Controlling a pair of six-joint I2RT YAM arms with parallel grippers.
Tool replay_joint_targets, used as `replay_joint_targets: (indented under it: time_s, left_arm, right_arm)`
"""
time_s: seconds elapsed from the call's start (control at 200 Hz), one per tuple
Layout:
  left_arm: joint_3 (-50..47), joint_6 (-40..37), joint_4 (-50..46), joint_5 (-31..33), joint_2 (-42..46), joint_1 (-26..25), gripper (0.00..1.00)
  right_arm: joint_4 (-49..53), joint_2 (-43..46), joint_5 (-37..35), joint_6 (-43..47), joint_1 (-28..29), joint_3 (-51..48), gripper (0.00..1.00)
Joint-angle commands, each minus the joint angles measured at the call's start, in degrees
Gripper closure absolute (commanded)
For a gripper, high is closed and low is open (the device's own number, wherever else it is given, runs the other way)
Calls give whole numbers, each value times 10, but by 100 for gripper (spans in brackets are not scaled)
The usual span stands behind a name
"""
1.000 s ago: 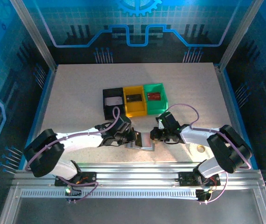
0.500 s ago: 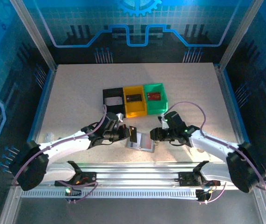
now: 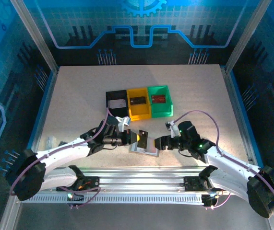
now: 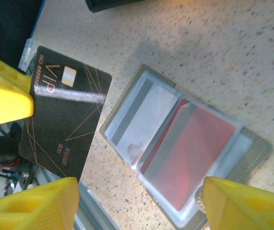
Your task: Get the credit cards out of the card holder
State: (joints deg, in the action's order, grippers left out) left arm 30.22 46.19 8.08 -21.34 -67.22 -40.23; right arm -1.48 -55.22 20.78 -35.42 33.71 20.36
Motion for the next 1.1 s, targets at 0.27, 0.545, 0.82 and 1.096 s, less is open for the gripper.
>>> replay_joint_targets:
  time_s: [0.27,0.545,0.82,1.096]
  left_arm:
    - [-21,18,118,-68,-25,-2,100]
    - [-19,28,149,-72,-46,-13,100]
    - [-19,29,149,-71,-52,-13,100]
    - [-14,24,135,-60,-53,-13,100]
  right_arm:
    - [-206,-22,79,-48,5,-48,31]
    - [-255,-42,83,-58,21,-48,38]
    - [-259,-28,78,-59,31,-50,58]
    - [-238,-1,75,-51,32,-47,80]
